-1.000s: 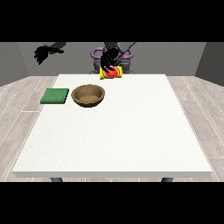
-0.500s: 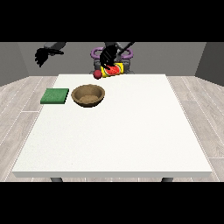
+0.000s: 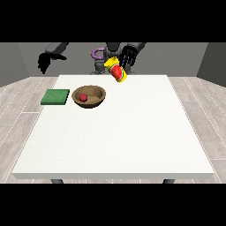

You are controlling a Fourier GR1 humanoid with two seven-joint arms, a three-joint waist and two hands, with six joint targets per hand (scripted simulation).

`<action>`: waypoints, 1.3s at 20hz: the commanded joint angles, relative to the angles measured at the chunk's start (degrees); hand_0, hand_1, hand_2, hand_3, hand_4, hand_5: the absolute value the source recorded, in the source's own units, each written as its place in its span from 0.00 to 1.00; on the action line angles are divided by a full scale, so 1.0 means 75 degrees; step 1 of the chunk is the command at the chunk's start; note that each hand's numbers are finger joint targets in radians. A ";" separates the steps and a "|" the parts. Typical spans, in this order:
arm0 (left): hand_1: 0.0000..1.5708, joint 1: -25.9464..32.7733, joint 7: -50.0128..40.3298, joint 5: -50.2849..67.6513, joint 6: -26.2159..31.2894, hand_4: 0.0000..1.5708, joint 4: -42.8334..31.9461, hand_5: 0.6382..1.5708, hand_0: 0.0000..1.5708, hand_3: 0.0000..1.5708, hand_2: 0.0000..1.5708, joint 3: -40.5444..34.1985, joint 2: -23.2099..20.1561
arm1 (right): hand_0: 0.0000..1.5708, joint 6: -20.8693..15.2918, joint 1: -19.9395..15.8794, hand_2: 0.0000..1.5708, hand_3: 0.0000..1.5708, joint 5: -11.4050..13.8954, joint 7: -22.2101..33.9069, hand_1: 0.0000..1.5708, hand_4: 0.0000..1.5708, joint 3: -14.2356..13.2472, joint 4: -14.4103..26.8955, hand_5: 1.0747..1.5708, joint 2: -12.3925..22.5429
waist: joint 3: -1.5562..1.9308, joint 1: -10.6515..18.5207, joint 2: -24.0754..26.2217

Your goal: Pick the cup and pour the ball into the bowl, then pick the bowl and place it on the pad

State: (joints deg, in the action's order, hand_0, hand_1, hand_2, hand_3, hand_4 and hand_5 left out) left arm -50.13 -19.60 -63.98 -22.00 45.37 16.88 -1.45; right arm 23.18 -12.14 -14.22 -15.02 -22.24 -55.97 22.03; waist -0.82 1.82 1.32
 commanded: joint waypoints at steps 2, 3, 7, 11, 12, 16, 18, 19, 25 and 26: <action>0.00 0.1161 0.0726 0.3127 -0.0994 0.27 0.1147 0.99 0.00 0.00 0.00 -0.1353 0.0185 | 0.00 -0.0257 -0.0435 0.00 0.00 -0.0043 -0.0009 0.00 0.23 0.0079 -0.0190 0.99 -0.0297 | -0.0093 -0.0055 -0.0950; 0.00 0.1385 0.0991 0.3756 -0.1067 0.00 0.1367 0.97 0.00 0.00 0.00 -0.1339 0.0187 | 0.00 -0.0324 -0.0577 0.00 0.00 -0.0020 -0.0038 0.00 0.21 0.0146 -0.0265 0.99 -0.0405 | -0.0082 -0.0193 -0.1162; 0.00 0.1956 0.2521 0.6038 -0.0454 0.00 0.2427 0.99 0.00 0.00 0.00 -0.1372 0.0191 | 0.00 -0.1087 -0.0949 0.00 0.00 0.0089 0.0074 0.00 0.19 0.0169 -0.0319 1.00 -0.0810 | 0.0016 0.0276 -0.1391; 0.00 0.2777 0.3760 0.7333 0.0675 0.00 0.2921 0.99 0.00 0.00 0.00 -0.1087 0.0192 | 0.00 -0.2165 -0.1131 0.00 0.00 0.0428 0.0205 0.00 0.16 0.0342 -0.0376 1.00 -0.1437 | 0.0074 0.0914 -0.1422; 0.00 0.2854 0.4375 0.7408 0.0649 0.00 0.2826 0.99 0.00 0.00 0.00 -0.1204 0.0192 | 0.00 -0.2275 -0.1371 0.00 0.00 0.0406 0.0248 0.00 0.19 0.0388 -0.0511 1.00 -0.1524 | 0.0081 0.0825 -0.1733; 0.00 0.3039 0.4885 0.7652 0.1557 0.00 0.2915 0.99 0.00 0.00 0.00 -0.1533 -0.0242 | 0.00 -0.2441 -0.1481 0.00 0.00 0.0376 -0.0564 0.00 0.21 0.0199 0.0057 1.00 -0.1638 | 0.0108 0.0992 -0.2048; 0.00 0.3265 0.4851 0.7615 0.1554 0.00 0.2968 0.99 0.00 0.00 0.00 -0.1514 -0.0128 | 0.00 -0.2723 -0.1966 0.00 0.00 0.0429 -0.0167 0.00 0.20 0.0262 0.0530 1.00 -0.1557 | 0.0110 0.1004 -0.1740; 0.00 0.3427 0.4387 0.7698 0.1868 0.00 0.3281 0.99 0.00 0.00 0.00 -0.1382 -0.0178 | 0.00 -0.2867 -0.1872 0.00 0.00 0.0449 -0.0253 0.00 0.19 0.0230 0.0818 1.00 -0.1656 | 0.0112 0.1167 -0.1411; 0.00 0.3439 0.4279 0.7684 0.2025 0.00 0.3701 0.99 0.00 0.00 0.00 -0.1735 -0.0512 | 0.00 -0.2509 -0.2351 0.00 0.00 0.0361 -0.1247 0.00 0.14 0.0108 0.2160 0.99 -0.1292 | 0.0114 0.0940 -0.1716; 0.00 0.3193 0.4061 0.7911 0.2231 0.00 0.3798 0.99 0.00 0.00 0.00 -0.1958 -0.0684 | 0.00 -0.2710 -0.2480 0.00 0.00 0.0392 -0.1049 0.00 0.12 0.0125 0.2213 0.98 -0.1337 | 0.0113 0.1031 -0.1716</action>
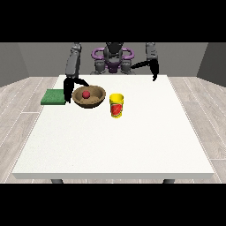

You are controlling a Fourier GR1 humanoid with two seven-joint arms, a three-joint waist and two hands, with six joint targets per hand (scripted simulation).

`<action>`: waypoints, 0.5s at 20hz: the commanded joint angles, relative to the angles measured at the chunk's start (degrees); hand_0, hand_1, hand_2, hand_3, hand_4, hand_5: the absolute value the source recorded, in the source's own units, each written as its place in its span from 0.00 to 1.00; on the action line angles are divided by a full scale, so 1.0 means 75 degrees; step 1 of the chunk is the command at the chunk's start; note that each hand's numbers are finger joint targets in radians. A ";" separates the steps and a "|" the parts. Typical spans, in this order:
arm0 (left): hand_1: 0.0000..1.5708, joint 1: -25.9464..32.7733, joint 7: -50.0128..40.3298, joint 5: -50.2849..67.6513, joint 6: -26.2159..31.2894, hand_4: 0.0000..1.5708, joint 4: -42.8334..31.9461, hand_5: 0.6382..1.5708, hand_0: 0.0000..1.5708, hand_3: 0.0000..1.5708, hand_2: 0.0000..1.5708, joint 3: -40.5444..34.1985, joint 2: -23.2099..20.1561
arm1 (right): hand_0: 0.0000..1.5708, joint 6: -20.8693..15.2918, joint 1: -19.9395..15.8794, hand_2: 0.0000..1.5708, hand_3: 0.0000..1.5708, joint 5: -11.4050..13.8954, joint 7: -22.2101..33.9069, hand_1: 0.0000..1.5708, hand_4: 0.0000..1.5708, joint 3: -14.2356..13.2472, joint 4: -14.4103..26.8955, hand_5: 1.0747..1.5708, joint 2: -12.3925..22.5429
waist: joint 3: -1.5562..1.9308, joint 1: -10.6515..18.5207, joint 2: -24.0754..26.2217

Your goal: Pick the cup and pour the ball into the bowl, then pick the bowl and place it on the pad

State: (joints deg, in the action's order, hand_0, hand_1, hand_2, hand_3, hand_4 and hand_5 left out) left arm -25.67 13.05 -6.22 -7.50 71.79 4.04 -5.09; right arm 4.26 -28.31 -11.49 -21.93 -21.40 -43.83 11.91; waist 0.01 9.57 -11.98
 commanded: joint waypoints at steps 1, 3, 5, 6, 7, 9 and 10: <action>0.00 0.0154 -0.0220 0.0166 0.0439 0.00 0.0371 0.99 0.00 0.00 0.00 -0.0288 -0.0434 | 0.00 0.0194 -0.0157 0.00 0.00 -0.0048 -0.0304 0.00 0.12 -0.0068 0.0736 0.98 0.0288 | 0.0004 -0.0038 0.0083; 0.00 0.0697 -0.0270 0.0056 0.0436 0.00 0.0860 0.99 0.00 0.00 0.00 0.0090 -0.0179 | 0.00 0.0294 0.0036 0.00 0.00 -0.0029 -0.0619 0.00 0.10 -0.0081 0.1207 0.98 0.0236 | 0.0005 0.0176 0.0192; 0.00 0.0387 -0.0463 0.0177 0.0544 0.00 0.0909 0.99 0.00 0.00 0.00 -0.0179 -0.0299 | 0.00 0.0317 -0.0364 0.00 0.00 -0.0057 -0.0862 0.00 0.06 -0.0045 0.1453 0.99 0.0250 | 0.0005 0.0054 -0.0029; 0.00 0.0137 -0.0386 -0.0155 0.0215 0.00 0.1111 0.99 0.00 0.00 0.00 0.0022 -0.0160 | 0.00 0.0439 -0.0580 0.00 0.00 -0.0100 -0.1107 0.00 0.06 -0.0202 0.1622 0.99 0.0507 | 0.0008 0.0162 -0.0509; 0.00 0.0250 -0.0127 0.0054 0.0330 0.00 0.0781 0.99 0.00 0.00 0.00 -0.0255 -0.0207 | 0.00 -0.0093 -0.0589 0.00 0.00 0.0069 -0.1056 0.00 0.09 0.0054 0.1505 0.99 0.0023 | 0.0004 -0.0021 -0.0284; 0.00 0.0218 -0.0110 -0.0055 0.0380 0.00 0.1006 0.99 0.00 0.00 0.00 -0.0127 -0.0251 | 0.00 -0.0270 -0.0762 0.00 0.00 0.0068 -0.1353 0.00 0.04 -0.0005 0.1672 0.98 -0.0088 | 0.0007 0.0235 -0.0550; 0.00 0.0492 -0.0222 0.0179 0.0627 0.00 0.1087 0.99 0.00 0.00 0.00 -0.0181 -0.0266 | 0.00 -0.0166 -0.0867 0.00 0.00 -0.0134 -0.0825 0.00 0.09 -0.0096 0.1808 0.99 0.0010 | 0.0005 0.0243 -0.0219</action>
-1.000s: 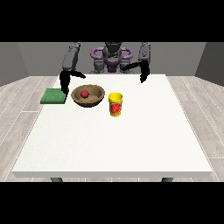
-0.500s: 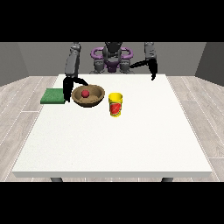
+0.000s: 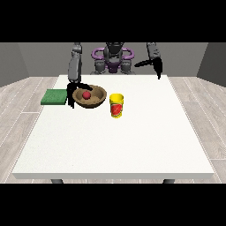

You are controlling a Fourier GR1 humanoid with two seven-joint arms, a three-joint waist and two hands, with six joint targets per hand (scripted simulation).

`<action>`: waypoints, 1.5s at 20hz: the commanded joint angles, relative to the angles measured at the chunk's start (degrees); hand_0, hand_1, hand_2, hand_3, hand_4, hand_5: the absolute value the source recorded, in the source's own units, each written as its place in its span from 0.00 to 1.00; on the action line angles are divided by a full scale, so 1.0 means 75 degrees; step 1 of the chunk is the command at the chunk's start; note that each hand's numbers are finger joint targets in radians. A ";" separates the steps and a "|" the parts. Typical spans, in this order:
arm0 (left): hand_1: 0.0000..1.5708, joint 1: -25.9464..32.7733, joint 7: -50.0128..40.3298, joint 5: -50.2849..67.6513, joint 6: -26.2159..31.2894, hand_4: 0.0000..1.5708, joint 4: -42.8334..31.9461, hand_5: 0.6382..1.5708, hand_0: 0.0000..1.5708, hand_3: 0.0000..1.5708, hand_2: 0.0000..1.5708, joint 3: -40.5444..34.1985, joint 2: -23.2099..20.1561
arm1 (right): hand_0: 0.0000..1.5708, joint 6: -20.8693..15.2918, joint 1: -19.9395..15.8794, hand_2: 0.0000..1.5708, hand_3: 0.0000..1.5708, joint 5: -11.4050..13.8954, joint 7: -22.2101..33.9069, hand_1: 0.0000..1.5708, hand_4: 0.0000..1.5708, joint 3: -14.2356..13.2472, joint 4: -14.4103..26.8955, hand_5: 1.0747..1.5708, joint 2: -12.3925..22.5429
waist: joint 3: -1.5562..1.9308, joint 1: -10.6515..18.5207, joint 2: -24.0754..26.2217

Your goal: Pick the cup and pour the ball into the bowl, then pick the bowl and place it on the pad

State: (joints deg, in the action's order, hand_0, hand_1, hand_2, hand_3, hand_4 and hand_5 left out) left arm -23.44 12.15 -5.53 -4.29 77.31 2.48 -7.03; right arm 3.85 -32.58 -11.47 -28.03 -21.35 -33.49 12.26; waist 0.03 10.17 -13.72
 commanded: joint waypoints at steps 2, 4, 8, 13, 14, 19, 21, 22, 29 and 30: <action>0.00 -0.0124 -0.0368 -0.0237 -0.0259 0.00 0.0668 0.99 0.00 0.00 0.00 0.0195 0.0145 | 0.00 0.0019 0.0147 0.00 0.00 -0.0412 0.0389 0.00 0.30 -0.0440 0.0852 0.95 0.0069 | 0.0012 0.0066 -0.0290; 0.00 -0.0280 -0.0415 -0.0071 -0.0020 0.05 0.0747 1.00 0.00 0.00 0.00 0.0212 0.0120 | 0.92 -0.1131 0.0388 1.00 0.00 0.0097 0.0287 0.92 0.30 -0.0257 0.0989 0.88 -0.0021 | 0.0008 0.0309 -0.0492; 0.00 -0.0336 -0.0104 -0.0064 0.0132 0.36 0.0630 0.98 0.00 0.00 0.00 0.0263 0.0085 | 1.00 -0.2567 0.0631 1.00 1.00 0.1399 0.0474 1.00 0.59 0.0532 0.0893 0.93 0.0608 | -0.0038 0.0759 -0.0642; 0.00 -0.0290 -0.0347 0.0244 0.0373 0.52 0.0262 0.92 0.00 0.00 0.00 0.0114 0.0108 | 1.00 -0.3381 0.0617 1.00 0.88 0.1925 0.1472 1.00 0.58 0.0894 0.0740 0.99 0.0929 | -0.0036 0.0714 0.0042; 0.00 -0.0213 -0.0181 0.0198 0.0320 0.57 -0.0016 0.89 0.00 0.00 0.00 0.0068 0.0122 | 1.00 -0.3817 0.0454 1.00 0.80 0.2020 0.1810 1.00 0.57 0.1060 0.0613 0.99 0.0469 | -0.0042 0.0696 0.0293; 0.00 0.0500 0.0289 0.0620 0.0597 0.62 -0.1179 0.84 0.00 0.00 0.00 -0.0692 -0.0279 | 1.00 -0.3460 -0.0174 1.00 0.62 0.2434 0.4110 1.00 0.52 0.1732 0.0238 0.98 0.0768 | -0.0035 -0.0178 0.1731; 0.00 0.0677 -0.0203 0.0639 0.0568 0.63 -0.1219 0.83 0.00 0.00 0.00 -0.0751 -0.0331 | 1.00 -0.3030 -0.0313 1.00 0.55 0.2469 0.4759 1.00 0.52 0.1822 0.0225 0.99 0.1063 | -0.0025 -0.0417 0.2384; 0.00 0.0694 0.0373 0.0587 0.0395 0.64 -0.1726 0.83 0.00 0.00 0.00 -0.0949 -0.0302 | 1.00 -0.3012 -0.0670 1.00 0.57 0.2572 0.5027 1.00 0.51 0.2025 -0.0108 0.99 0.0925 | -0.0030 -0.0963 0.2253; 0.00 0.1013 0.0159 0.0644 0.0461 0.63 -0.1125 0.83 0.00 0.00 0.00 -0.1025 -0.0407 | 1.00 -0.1935 -0.0156 1.00 0.48 0.2122 0.5172 1.00 0.50 0.1549 -0.0487 1.00 0.1717 | -0.0004 -0.0966 0.2183; 0.00 0.0690 -0.0058 0.0556 0.0407 0.64 -0.0818 0.84 0.00 0.00 0.00 -0.0788 -0.0241 | 1.00 -0.2004 -0.0357 1.00 0.46 0.1940 0.4772 1.00 0.49 0.1117 -0.0198 1.00 0.2162 | 0.0000 -0.0642 0.1600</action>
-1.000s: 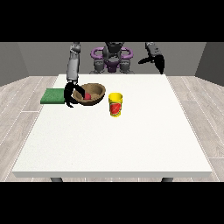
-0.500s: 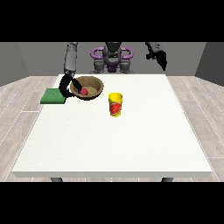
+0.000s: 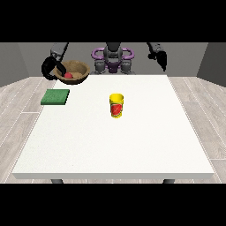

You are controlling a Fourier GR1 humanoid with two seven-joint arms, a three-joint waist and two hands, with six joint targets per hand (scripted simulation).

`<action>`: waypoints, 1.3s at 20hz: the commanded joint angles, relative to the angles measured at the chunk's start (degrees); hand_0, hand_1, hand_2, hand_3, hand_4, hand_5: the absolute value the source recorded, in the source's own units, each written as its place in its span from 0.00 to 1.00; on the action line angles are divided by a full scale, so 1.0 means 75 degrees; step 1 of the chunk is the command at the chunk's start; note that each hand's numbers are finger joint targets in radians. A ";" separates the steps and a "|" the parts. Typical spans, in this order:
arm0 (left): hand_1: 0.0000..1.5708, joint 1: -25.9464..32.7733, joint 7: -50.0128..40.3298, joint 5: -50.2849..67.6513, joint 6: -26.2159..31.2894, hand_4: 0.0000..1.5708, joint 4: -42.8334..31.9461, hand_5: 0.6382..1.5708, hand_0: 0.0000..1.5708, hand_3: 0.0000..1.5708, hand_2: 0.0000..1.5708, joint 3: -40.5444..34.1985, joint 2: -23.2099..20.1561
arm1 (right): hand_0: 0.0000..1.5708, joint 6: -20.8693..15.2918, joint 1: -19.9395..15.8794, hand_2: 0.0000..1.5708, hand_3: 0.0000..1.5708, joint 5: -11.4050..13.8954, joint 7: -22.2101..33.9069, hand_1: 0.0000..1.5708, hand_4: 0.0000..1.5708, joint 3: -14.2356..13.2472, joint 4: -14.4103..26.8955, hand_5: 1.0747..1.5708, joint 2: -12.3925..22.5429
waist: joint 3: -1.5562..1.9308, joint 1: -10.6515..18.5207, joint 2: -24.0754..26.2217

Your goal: Pick the cup and pour the ball into the bowl, then pick the bowl and place it on the pad

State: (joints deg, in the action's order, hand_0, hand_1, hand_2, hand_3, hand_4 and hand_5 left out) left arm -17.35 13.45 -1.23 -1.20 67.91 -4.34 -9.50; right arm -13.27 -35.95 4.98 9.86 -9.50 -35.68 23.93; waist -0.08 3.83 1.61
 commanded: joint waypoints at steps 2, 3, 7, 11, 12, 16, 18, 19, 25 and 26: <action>0.00 -0.0067 0.0168 0.0050 0.0237 0.65 0.0626 0.85 0.00 0.00 0.00 -0.0022 -0.0232 | 1.00 0.0735 0.0336 1.00 0.14 -0.0307 -0.0800 1.00 0.56 -0.0654 0.0263 1.00 0.1260 | 0.0017 0.0318 -0.0779; 0.00 0.0294 0.0734 -0.0133 -0.0170 0.66 -0.0088 0.85 0.00 0.00 0.00 -0.0076 0.0136 | 1.00 0.0565 0.0237 1.00 0.14 -0.0083 -0.0123 1.00 0.56 -0.0177 -0.0287 1.00 0.0541 | 0.0009 -0.0136 -0.0476; 0.00 -0.0155 0.0204 0.0533 0.0694 0.77 0.0077 0.90 0.00 0.00 0.00 -0.0738 -0.0738 | 1.00 0.0655 0.0450 1.00 0.14 -0.0191 -0.0434 1.00 0.56 -0.0436 -0.0296 1.00 0.0758 | 0.0011 -0.0011 -0.0607; 0.00 -0.0410 0.0351 0.1481 0.1507 0.84 -0.0177 0.97 0.00 0.00 0.00 -0.1910 -0.1896 | 1.00 0.0868 0.0704 1.00 0.00 -0.0432 -0.0969 1.00 0.59 -0.0819 -0.0176 1.00 0.1234 | 0.0011 0.0070 -0.0970; 0.00 -0.0396 0.0612 0.1679 0.1864 0.84 -0.0376 0.99 0.00 0.00 0.00 -0.2122 -0.2167 | 1.00 0.0813 0.0522 1.00 0.00 -0.0478 -0.0945 1.00 0.56 -0.0878 -0.0264 1.00 0.1253 | 0.0008 0.0166 -0.1140; 0.00 -0.0682 0.0319 0.2392 0.2734 0.81 -0.0574 1.00 0.00 0.00 0.00 -0.2868 -0.3273 | 1.00 0.0699 0.0584 1.00 0.00 -0.0645 -0.1499 1.00 0.52 -0.1292 -0.0049 1.00 0.1582 | 0.0016 0.0558 -0.1596; 0.00 -0.0605 0.0908 0.2484 0.2799 0.81 -0.1164 1.00 0.00 0.00 0.00 -0.3304 -0.3515 | 1.00 0.0365 0.0874 1.00 0.00 -0.0622 -0.2020 1.00 0.51 -0.1196 -0.0247 0.99 0.0977 | 0.0010 0.0221 -0.1839; 0.00 -0.0691 0.0993 0.2466 0.2969 0.79 -0.1581 1.00 0.00 0.00 0.00 -0.3340 -0.3666 | 1.00 0.0524 0.0483 1.00 0.00 -0.0608 -0.1395 1.00 0.50 -0.1065 -0.0409 0.99 0.1039 | 0.0006 0.0133 -0.1757; 0.00 -0.0749 0.1375 0.2504 0.2993 0.75 -0.1496 0.99 0.00 0.00 0.00 -0.3318 -0.3581 | 1.00 0.0299 0.0158 1.00 0.16 -0.1018 -0.1413 1.00 0.35 -0.1773 0.0169 0.98 0.1441 | 0.0016 0.0242 -0.2182; 0.00 -0.0431 0.1359 0.2553 0.3066 0.76 -0.1585 0.99 0.00 0.00 0.00 -0.3543 -0.3826 | 1.00 0.0273 0.0811 1.00 0.45 -0.0870 -0.1939 1.00 0.00 -0.1797 0.0241 0.98 0.1655 | 0.0017 0.0110 -0.2048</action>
State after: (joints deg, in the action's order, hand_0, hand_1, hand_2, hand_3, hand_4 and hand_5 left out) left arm -21.53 23.42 17.25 21.64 55.74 -29.67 -37.00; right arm -9.80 -31.90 -0.93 -2.80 -20.45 -36.35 34.13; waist 0.00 4.95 -13.25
